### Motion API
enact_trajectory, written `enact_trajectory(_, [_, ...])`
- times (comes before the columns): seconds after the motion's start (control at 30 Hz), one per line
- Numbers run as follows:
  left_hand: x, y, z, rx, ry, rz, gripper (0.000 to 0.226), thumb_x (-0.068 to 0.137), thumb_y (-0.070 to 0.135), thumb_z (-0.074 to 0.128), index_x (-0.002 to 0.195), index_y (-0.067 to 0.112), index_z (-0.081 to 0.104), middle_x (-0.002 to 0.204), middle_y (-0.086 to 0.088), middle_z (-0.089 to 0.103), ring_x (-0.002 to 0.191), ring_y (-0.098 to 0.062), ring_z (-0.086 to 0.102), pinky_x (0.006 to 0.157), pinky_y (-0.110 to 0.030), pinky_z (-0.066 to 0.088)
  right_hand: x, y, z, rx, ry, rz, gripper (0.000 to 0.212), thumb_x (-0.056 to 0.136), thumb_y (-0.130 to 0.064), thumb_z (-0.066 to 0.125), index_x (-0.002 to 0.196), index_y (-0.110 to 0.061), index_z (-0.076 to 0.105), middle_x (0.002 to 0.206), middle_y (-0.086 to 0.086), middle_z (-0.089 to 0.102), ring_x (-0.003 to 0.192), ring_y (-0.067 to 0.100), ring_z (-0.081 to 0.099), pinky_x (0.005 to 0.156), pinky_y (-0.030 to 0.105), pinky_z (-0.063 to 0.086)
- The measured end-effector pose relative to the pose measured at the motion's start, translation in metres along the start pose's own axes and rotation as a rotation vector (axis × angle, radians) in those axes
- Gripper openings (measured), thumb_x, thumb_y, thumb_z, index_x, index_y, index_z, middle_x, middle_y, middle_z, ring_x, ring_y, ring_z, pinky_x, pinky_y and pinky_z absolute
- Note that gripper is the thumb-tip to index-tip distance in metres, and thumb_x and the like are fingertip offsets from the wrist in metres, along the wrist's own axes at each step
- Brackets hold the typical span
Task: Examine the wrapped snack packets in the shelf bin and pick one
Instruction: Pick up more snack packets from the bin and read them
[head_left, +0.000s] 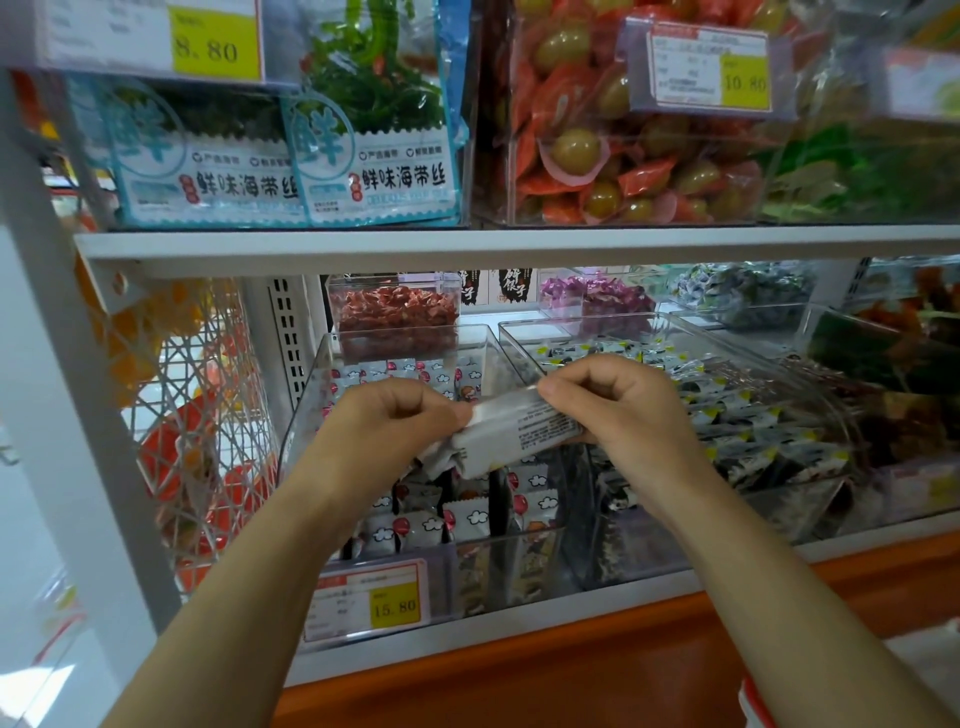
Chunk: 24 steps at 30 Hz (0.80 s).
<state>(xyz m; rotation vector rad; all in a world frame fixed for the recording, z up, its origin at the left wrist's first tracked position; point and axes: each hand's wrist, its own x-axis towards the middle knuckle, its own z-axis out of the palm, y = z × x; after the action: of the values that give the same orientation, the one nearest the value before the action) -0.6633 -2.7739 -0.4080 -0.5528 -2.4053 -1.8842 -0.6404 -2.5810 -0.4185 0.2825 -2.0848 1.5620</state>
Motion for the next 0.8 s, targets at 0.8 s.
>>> enact_trajectory(0.8, [0.001, -0.005, 0.012, -0.048, -0.019, 0.173, 0.028, 0.085, 0.013, 0.063, 0.102, 0.035, 0.061, 0.104, 0.010, 0.067, 0.095, -0.002, 0.063, 0.071, -0.006, 0.048, 0.002, -0.008, -0.023, 0.153, -0.113, 0.208, 0.023, 0.084, -0.003, 0.063, 0.066, -0.013, 0.072, 0.064, 0.004, 0.069, 0.061, 0.017, 0.068, 0.048, 0.025, 0.056])
